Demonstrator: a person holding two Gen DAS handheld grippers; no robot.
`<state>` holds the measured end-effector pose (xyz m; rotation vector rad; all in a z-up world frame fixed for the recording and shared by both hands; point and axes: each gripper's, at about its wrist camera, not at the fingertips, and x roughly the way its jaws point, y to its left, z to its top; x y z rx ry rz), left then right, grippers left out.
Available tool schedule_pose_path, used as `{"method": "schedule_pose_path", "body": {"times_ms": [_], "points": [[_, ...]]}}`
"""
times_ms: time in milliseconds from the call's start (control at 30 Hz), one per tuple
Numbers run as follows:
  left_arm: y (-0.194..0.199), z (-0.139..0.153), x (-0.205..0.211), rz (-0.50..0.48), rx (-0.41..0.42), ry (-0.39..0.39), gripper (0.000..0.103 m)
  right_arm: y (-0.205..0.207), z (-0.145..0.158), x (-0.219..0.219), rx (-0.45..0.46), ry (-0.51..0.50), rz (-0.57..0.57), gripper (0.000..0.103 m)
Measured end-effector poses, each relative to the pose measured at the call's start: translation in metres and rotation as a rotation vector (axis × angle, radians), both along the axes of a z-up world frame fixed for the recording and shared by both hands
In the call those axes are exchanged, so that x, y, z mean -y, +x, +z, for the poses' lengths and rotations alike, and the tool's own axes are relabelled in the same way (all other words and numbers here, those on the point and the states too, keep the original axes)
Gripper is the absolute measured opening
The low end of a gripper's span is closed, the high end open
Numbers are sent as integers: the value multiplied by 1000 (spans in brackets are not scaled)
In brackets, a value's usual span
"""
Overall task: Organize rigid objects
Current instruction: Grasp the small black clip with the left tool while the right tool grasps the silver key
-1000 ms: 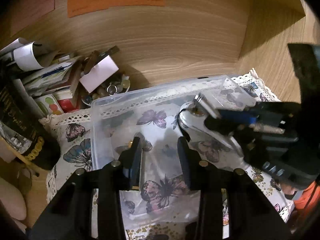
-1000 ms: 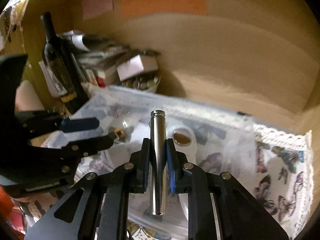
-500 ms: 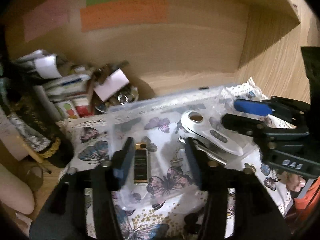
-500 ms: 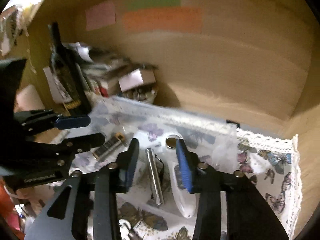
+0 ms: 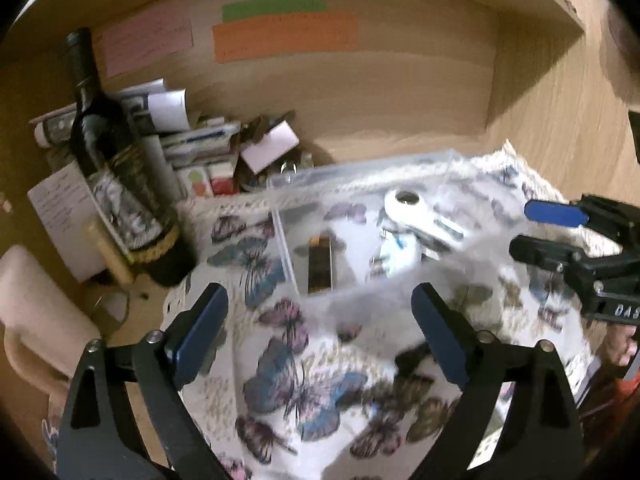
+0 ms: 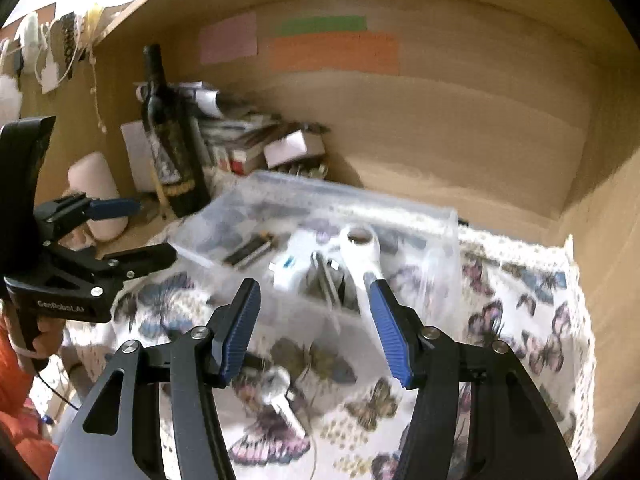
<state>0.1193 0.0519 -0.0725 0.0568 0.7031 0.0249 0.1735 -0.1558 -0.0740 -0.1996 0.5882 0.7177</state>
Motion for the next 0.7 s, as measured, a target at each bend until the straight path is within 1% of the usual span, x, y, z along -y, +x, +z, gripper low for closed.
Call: {"method": "schedule_pose_path", "body": {"times_ms": [133,333,500,533,600,700], "points": [[-16,-17,1,0,-31,17,94,-7,-16,3,-32,-21,-7,53],[-34,-45,-11,23,-111,-17,94,-15,-46,3,-105,-67,2,53],[-39,-66,-16,31,-194,-41,94,-18,-68,-3,-146,-124,12,53],[-39,-67,-15,28,-199,-39,94,-18,-71,-5,-153,-135,18,53],[-39,-70,-8,10,-210,-27,83,-19,-74,-9,-152,-148,26,53],[-33,-76,6,-40,-238,-17,75,-20,-74,-16,-152,-163,49,53]]}}
